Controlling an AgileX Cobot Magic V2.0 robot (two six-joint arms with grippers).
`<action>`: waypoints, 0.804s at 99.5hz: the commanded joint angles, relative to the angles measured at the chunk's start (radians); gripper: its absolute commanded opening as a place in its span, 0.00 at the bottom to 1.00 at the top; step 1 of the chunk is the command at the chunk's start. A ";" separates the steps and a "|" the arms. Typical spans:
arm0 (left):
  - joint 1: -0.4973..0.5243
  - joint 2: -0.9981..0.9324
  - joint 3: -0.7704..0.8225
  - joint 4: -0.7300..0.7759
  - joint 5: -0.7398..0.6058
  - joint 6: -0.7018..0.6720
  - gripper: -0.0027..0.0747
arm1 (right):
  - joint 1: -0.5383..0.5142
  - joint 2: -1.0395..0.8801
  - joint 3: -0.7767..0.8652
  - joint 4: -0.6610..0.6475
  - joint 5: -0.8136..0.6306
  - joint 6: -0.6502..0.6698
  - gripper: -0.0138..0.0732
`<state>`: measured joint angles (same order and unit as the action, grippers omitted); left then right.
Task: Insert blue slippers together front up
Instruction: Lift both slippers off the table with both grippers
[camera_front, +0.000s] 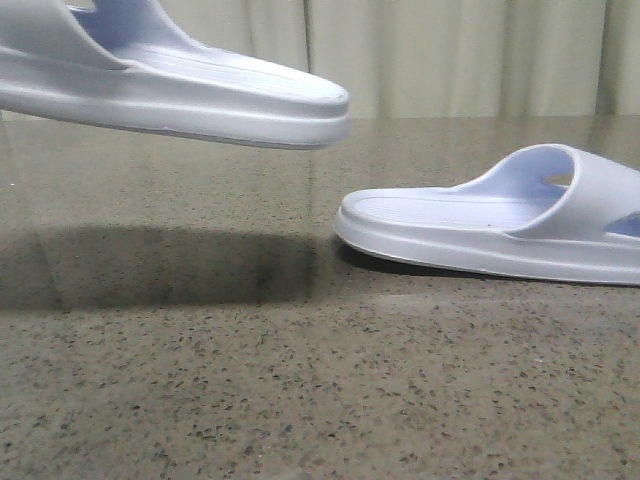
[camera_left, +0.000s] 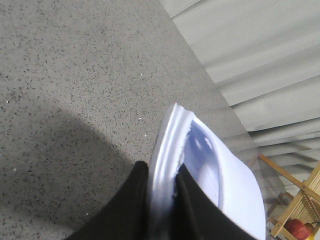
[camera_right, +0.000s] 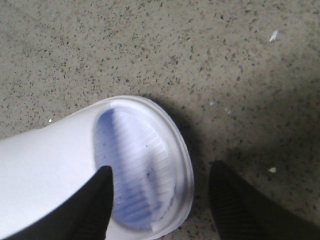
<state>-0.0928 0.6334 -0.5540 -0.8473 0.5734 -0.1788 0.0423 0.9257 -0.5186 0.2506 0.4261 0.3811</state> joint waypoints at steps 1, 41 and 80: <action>-0.001 -0.001 -0.037 -0.036 -0.042 0.001 0.06 | -0.007 0.014 -0.027 0.014 -0.089 0.001 0.57; -0.001 -0.001 -0.037 -0.036 -0.042 0.001 0.06 | -0.007 0.071 -0.020 0.033 -0.127 0.003 0.57; -0.001 -0.001 -0.037 -0.036 -0.044 0.001 0.06 | -0.007 0.130 -0.020 0.046 -0.165 0.003 0.57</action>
<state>-0.0928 0.6334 -0.5540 -0.8473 0.5755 -0.1788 0.0423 1.0509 -0.5164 0.2889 0.3189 0.3853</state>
